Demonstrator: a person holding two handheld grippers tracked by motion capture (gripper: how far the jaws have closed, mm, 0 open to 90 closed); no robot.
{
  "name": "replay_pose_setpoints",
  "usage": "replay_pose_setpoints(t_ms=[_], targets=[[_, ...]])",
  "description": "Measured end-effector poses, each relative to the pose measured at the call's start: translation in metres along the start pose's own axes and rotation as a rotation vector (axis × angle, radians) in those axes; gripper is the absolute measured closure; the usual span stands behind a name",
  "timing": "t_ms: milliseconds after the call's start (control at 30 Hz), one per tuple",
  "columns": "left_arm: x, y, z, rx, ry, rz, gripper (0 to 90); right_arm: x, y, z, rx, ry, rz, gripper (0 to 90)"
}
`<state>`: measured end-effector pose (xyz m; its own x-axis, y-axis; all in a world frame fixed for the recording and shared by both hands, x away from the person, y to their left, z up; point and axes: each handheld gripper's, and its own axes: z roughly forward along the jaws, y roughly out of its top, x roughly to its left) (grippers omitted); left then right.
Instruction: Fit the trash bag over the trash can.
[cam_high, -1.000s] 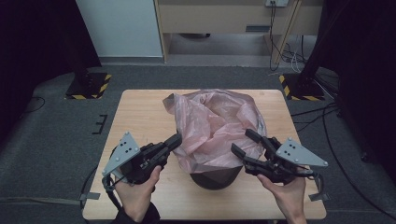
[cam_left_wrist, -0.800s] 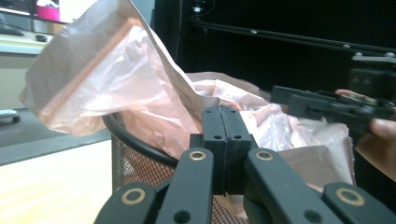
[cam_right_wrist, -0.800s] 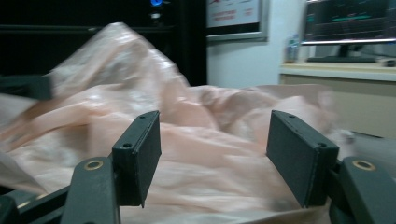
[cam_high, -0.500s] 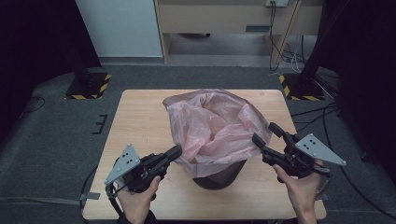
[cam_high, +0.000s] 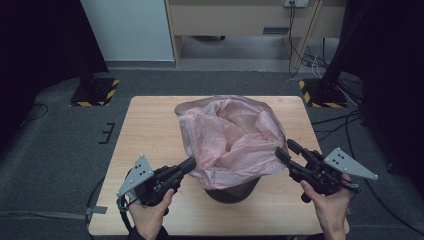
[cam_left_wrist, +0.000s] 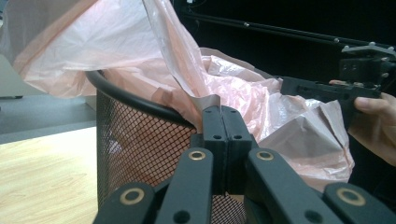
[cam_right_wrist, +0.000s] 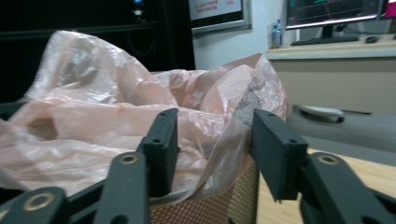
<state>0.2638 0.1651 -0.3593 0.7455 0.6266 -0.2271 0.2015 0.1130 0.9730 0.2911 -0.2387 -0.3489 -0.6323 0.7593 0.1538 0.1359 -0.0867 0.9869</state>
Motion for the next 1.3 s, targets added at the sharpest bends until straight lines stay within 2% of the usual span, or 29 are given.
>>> replay_pose_setpoints(t_ms=[100, 200, 300, 400, 467, 533, 633, 833, 933, 967, 1000, 1133, 1200, 1233, 1267, 1300], targets=[[0.003, -0.002, 0.0, 0.001, 0.008, -0.008, 90.0, -0.001, -0.002, -0.005, -0.007, 0.014, 0.031, 59.2], [0.006, -0.004, 0.001, 0.004, 0.013, -0.013, 90.0, -0.003, -0.009, -0.007, -0.029, 0.038, 0.06, 72.7], [0.008, -0.006, 0.001, 0.01, 0.026, -0.01, 90.0, -0.003, -0.012, -0.007, -0.035, 0.034, 0.053, 80.7], [0.013, -0.009, 0.003, 0.017, 0.05, -0.009, 90.0, -0.007, -0.011, -0.009, -0.038, 0.021, 0.053, 84.0], [0.017, -0.013, 0.004, 0.019, 0.054, -0.027, 90.0, -0.011, -0.012, -0.012, -0.016, -0.009, 0.035, 85.4], [0.02, -0.017, 0.006, 0.022, 0.052, -0.045, 90.0, -0.015, -0.015, -0.012, 0.003, -0.012, 0.036, 89.5], [0.02, -0.025, 0.009, 0.042, 0.04, -0.061, 90.0, -0.017, -0.025, -0.006, 0.055, -0.011, 0.027, 90.0], [0.019, -0.039, 0.015, 0.069, 0.012, -0.092, 90.0, -0.015, -0.036, 0.003, 0.091, -0.017, 0.032, 90.0], [0.019, -0.045, 0.018, 0.102, 0.028, -0.079, 90.0, -0.017, -0.041, 0.004, 0.123, -0.032, 0.03, 90.0], [0.021, -0.048, 0.019, 0.109, 0.025, -0.088, 90.0, -0.018, -0.043, 0.004, 0.147, -0.047, 0.012, 90.0], [0.023, -0.053, 0.02, 0.114, 0.019, -0.11, 90.0, -0.02, -0.047, 0.005, 0.162, -0.049, 0.017, 90.0], [0.024, -0.057, 0.022, 0.137, 0.028, -0.098, 90.0, -0.024, -0.056, 0.006, 0.175, -0.049, 0.036, 90.0], [0.026, -0.055, 0.022, 0.138, 0.038, -0.089, 89.4, -0.023, -0.056, 0.008, 0.177, -0.056, 0.026, 90.0], [0.027, -0.055, 0.021, 0.143, 0.062, -0.082, 86.4, -0.023, -0.056, 0.008, 0.177, -0.056, 0.024, 88.2], [0.028, -0.055, 0.02, 0.147, 0.068, -0.072, 77.6, -0.023, -0.056, 0.008, 0.176, -0.066, 0.023, 81.8], [0.03, -0.055, 0.017, 0.14, 0.07, -0.071, 72.5, -0.024, -0.056, 0.008, 0.171, -0.069, 0.018, 77.7]])
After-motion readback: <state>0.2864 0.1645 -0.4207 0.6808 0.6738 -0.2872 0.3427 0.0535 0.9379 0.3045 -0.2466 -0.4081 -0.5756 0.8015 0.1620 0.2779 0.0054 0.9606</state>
